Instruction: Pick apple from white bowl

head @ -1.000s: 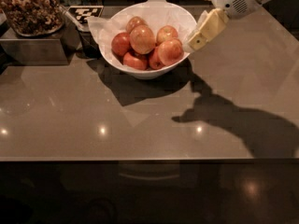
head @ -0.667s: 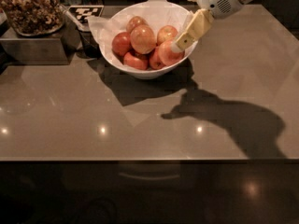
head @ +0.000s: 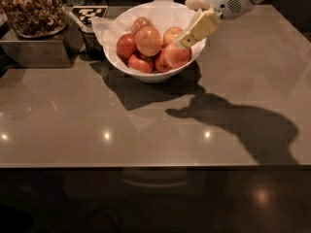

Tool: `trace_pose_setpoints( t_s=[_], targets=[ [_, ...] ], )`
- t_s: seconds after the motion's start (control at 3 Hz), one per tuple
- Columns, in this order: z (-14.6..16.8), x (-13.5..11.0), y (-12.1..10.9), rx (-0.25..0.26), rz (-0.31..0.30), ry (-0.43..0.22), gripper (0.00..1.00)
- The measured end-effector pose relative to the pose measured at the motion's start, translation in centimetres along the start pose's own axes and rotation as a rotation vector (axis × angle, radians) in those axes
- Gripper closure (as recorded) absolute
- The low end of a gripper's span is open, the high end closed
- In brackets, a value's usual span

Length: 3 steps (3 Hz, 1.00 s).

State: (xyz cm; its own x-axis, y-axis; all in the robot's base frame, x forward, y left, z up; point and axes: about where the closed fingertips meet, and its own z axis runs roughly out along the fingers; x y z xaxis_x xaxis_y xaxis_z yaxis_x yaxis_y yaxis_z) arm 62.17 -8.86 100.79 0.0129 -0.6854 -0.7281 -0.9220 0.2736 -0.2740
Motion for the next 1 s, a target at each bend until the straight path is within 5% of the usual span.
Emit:
trace_pose_setpoints(
  t_s=[0.33,1.0],
  targets=[
    [0.8,-0.1,0.1,-0.017,0.001,-0.004,0.26],
    [7.5,-3.3,-0.1,-0.144,-0.072,-0.037,0.25]
  ],
)
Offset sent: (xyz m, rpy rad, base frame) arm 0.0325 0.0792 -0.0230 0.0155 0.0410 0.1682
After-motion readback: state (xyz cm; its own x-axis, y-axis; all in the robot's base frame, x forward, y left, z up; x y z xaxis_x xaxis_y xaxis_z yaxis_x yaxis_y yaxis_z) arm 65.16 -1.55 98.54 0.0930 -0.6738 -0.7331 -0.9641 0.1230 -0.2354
